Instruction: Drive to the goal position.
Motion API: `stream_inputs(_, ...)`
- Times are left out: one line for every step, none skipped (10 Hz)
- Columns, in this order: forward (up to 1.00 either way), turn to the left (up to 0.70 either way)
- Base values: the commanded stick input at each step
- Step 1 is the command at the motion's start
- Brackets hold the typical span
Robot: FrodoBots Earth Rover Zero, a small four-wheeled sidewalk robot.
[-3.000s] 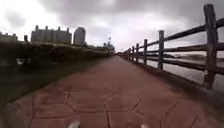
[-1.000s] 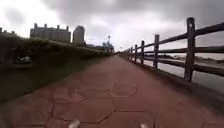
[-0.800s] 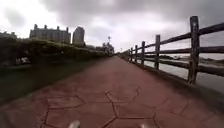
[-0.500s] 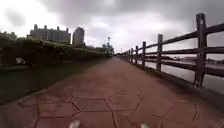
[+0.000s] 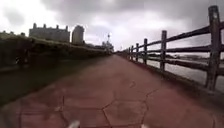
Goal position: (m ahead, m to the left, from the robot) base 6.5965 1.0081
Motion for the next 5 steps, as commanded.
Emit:
stream_inputs(0.70,0.00)
stream_inputs(0.70,0.00)
stream_inputs(0.70,0.00)
stream_inputs(0.70,0.00)
stream_inputs(0.70,0.00)
